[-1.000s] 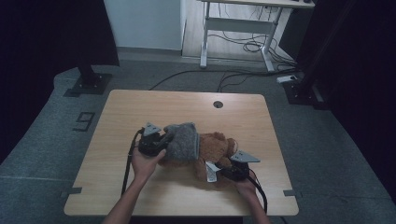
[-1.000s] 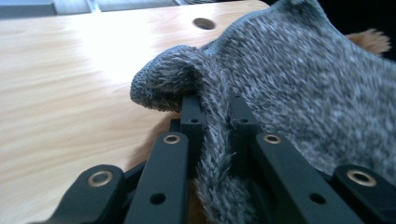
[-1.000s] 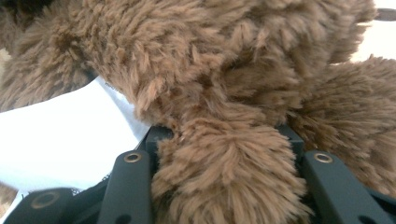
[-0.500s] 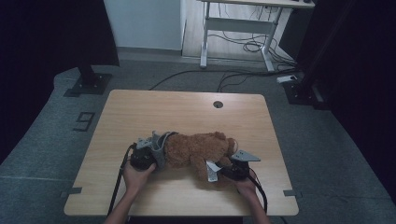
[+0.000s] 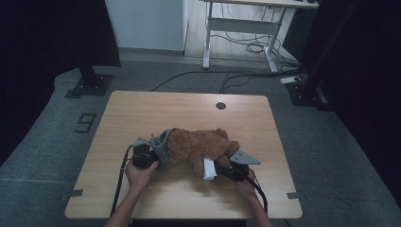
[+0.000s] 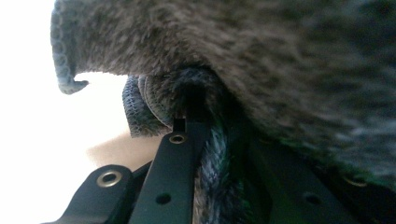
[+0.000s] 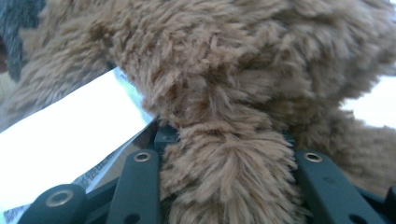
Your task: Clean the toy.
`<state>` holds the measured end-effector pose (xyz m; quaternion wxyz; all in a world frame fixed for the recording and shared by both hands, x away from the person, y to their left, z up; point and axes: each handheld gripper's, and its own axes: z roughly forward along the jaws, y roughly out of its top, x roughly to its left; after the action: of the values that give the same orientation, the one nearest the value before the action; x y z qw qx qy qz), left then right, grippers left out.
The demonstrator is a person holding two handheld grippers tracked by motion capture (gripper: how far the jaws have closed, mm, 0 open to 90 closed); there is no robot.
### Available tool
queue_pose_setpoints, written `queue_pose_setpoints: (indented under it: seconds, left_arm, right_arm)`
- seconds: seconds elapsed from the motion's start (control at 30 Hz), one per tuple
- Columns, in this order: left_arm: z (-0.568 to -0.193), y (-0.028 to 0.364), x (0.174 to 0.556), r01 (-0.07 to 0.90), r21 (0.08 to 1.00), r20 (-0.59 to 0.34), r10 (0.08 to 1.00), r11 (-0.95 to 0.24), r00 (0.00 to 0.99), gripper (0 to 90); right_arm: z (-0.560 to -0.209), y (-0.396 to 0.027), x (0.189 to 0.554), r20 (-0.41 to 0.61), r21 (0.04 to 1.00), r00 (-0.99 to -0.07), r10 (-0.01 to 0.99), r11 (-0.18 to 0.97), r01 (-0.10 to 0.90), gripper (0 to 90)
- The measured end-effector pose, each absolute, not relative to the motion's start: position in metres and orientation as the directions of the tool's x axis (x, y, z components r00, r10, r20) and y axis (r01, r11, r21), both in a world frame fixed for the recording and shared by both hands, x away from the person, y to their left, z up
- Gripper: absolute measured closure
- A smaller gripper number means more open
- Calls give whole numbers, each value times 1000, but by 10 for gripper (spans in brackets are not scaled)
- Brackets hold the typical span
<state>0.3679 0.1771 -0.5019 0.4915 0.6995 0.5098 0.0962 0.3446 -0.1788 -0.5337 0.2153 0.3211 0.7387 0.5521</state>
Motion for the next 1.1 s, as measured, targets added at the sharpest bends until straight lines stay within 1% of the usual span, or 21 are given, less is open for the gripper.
queue_pose_setpoints:
  seconds: [0.1, 0.2, 0.3, 0.37, 0.4, 0.47, 0.57, 0.67, 0.73, 0.83, 0.93, 1.1]
  left_arm:
    - [-490, 178, 373, 585, 811, -335, 817, -2, 469, 833]
    - [-488, 180, 383, 587, 809, -322, 831, -7, 454, 830]
    - [-496, 181, 388, 609, 792, -285, 850, -51, 443, 825]
    - [-503, 181, 386, 618, 782, -267, 854, -79, 447, 822]
    - [-506, 183, 385, 620, 780, -263, 854, -85, 448, 819]
    - [-505, 190, 382, 621, 782, -293, 846, -56, 446, 815]
    - [-489, 201, 376, 591, 807, -305, 842, -20, 445, 812]
    - [-460, 203, 371, 535, 845, -278, 842, -16, 463, 809]
    - [-440, 195, 371, 497, 867, -246, 837, -35, 489, 806]
    - [-425, 175, 376, 476, 877, -225, 818, -66, 529, 804]
    - [-426, 151, 385, 487, 867, -217, 802, -103, 557, 803]
    - [-442, 108, 399, 524, 838, -231, 771, -153, 594, 800]
  right_arm:
    - [-528, -176, 353, -5, 958, -693, 721, 202, 204, 596]
    - [-526, -174, 366, -33, 960, -666, 745, 209, 186, 592]
    - [-536, -171, 377, -75, 938, -648, 758, 274, 211, 580]
    - [-543, -172, 379, -79, 921, -645, 760, 303, 244, 574]
    - [-544, -172, 379, -82, 916, -649, 757, 313, 249, 571]
    - [-545, -175, 378, -66, 908, -658, 750, 318, 271, 558]
    - [-543, -178, 372, -71, 896, -676, 733, 345, 280, 540]
    - [-545, -181, 368, -71, 893, -692, 718, 355, 277, 520]
    - [-547, -183, 366, -75, 893, -690, 720, 357, 274, 501]
    - [-548, -185, 365, -67, 895, -692, 719, 350, 277, 499]
    - [-548, -185, 365, -60, 894, -693, 718, 347, 282, 493]
    - [-548, -187, 364, -50, 893, -697, 715, 345, 290, 489]
